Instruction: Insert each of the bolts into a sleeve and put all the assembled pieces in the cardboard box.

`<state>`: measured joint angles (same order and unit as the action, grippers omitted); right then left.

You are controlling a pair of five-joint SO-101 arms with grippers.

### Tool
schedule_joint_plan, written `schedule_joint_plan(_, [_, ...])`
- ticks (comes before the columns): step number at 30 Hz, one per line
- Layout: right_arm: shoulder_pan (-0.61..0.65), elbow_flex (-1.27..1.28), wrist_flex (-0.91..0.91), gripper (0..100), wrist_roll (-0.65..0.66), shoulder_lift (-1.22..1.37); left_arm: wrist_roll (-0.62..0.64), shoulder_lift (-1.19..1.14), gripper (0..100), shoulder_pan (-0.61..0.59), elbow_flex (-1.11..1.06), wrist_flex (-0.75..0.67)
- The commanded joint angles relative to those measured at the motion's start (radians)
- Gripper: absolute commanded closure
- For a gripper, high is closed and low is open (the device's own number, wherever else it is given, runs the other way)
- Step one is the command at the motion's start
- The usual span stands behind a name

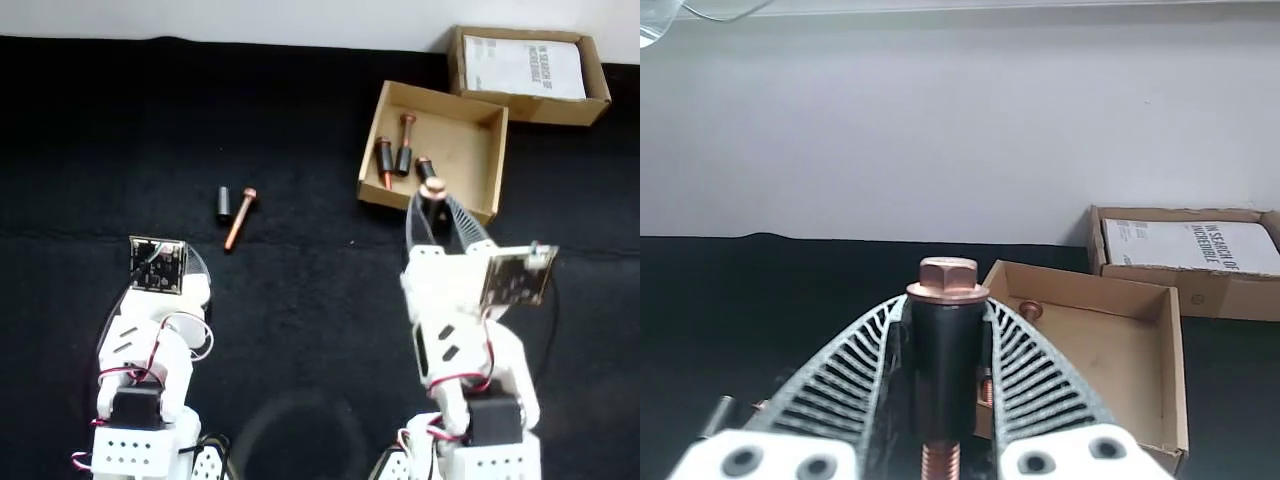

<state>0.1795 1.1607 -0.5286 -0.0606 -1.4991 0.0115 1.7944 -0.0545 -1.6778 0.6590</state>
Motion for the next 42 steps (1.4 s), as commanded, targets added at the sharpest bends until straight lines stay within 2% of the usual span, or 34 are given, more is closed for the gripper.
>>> schedule_joint_plan(1, [-0.018,-0.174,0.001,99.1,-0.006,0.191,0.002,-0.005,99,-0.013,-0.018,-0.015])
schedule_joint_plan(12, [-0.027,-0.545,0.001,99.1,-0.008,0.73,0.002,-0.005,99,-0.01,-0.018,0.298])
schedule_joint_plan(25, [-0.191,-1.018,0.001,99.1,-0.008,1.316,0.002,-0.005,99,-0.013,-0.018,0.298])
schedule_joint_plan(32, [-0.203,-1.248,-0.001,99.1,-0.008,1.59,0.002,-0.005,99,-0.122,-0.018,0.242])
schedule_joint_plan(42, [-0.206,-1.458,-0.004,99.1,-0.009,1.91,-0.002,-0.007,99,-0.128,-0.018,0.239])
